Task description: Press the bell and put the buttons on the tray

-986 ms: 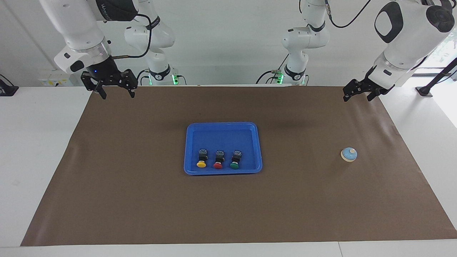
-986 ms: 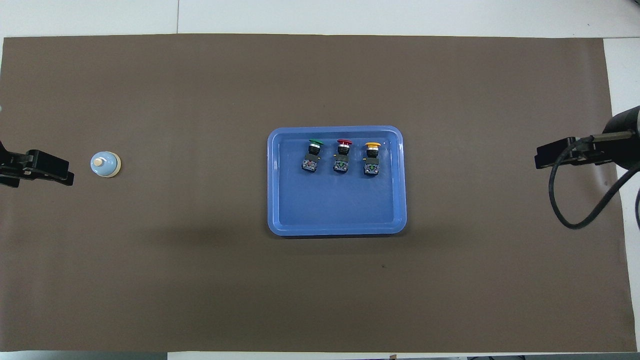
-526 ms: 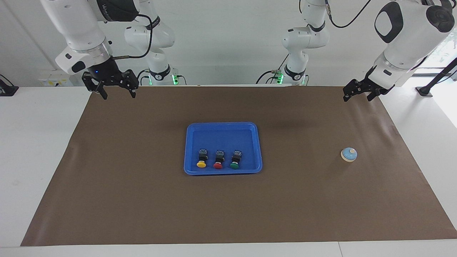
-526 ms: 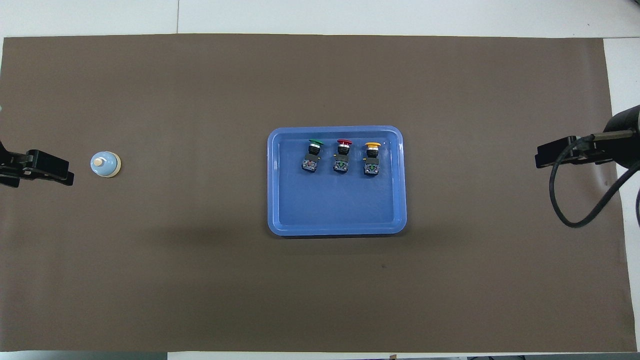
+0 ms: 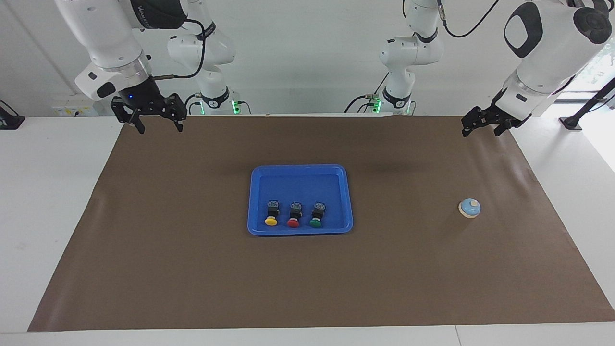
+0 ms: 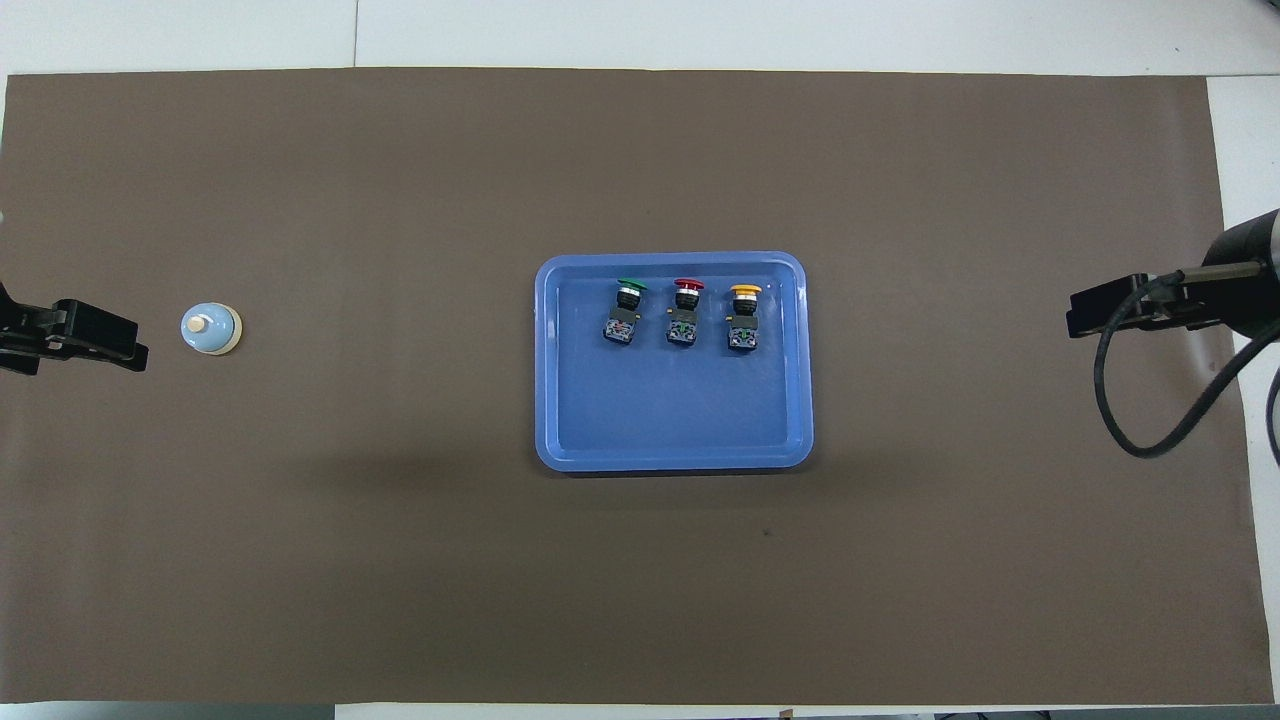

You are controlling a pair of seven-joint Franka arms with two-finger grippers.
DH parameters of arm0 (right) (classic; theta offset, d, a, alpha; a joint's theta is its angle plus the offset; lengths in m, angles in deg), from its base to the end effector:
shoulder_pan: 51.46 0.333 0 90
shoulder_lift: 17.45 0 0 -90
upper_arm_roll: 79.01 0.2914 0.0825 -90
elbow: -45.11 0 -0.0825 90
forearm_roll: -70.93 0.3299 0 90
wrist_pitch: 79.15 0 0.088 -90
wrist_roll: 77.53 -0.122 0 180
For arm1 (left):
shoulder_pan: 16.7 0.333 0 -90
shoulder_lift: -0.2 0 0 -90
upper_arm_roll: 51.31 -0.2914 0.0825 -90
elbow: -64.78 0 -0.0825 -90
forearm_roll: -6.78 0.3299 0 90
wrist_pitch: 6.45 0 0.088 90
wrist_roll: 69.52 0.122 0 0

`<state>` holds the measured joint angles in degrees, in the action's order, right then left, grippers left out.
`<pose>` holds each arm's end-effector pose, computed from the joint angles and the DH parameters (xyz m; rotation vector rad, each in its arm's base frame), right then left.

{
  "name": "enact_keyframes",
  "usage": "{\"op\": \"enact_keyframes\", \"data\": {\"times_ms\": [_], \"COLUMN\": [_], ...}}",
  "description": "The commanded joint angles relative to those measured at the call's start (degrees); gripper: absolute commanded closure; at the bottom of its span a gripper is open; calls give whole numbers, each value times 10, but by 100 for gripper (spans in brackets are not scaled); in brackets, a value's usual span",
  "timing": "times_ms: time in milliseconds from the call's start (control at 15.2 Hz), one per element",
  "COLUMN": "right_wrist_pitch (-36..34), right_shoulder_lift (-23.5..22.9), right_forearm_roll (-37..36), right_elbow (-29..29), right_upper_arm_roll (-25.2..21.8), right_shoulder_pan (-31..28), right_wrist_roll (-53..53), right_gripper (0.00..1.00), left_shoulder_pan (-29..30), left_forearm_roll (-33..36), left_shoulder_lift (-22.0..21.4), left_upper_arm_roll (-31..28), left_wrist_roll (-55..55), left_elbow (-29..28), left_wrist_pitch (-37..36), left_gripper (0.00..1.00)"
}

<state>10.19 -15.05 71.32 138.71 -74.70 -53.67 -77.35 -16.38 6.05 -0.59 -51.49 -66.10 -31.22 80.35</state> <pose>0.4854 0.0194 0.5783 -3.1374 -0.0622 0.0512 0.4837 0.0026 0.5442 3.1145 -0.0790 -0.2282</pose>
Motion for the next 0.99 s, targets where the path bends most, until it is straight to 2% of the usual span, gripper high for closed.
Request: {"op": "enact_keyframes", "data": {"times_ms": [0,789,921], "right_wrist_pitch": [-13,-13,-13], "right_shoulder_lift": [-1,-1,-1], "right_forearm_roll": [9,9,9], "right_elbow": [-3,-3,-3], "right_upper_arm_roll": [4,4,4], "right_shoulder_pan": [-15,-14,-14], "right_wrist_roll": [10,10,10], "right_gripper": [0,0,0], "left_shoulder_pan": [-1,-1,-1], "left_forearm_roll": [1,1,1], "left_shoulder_lift": [-2,-2,-1], "left_upper_arm_roll": [-3,-3,-3], "left_wrist_roll": [-1,-1,0], "left_elbow": [7,7,9], "left_wrist_pitch": [-11,-11,19], "left_gripper": [0,0,0]}}
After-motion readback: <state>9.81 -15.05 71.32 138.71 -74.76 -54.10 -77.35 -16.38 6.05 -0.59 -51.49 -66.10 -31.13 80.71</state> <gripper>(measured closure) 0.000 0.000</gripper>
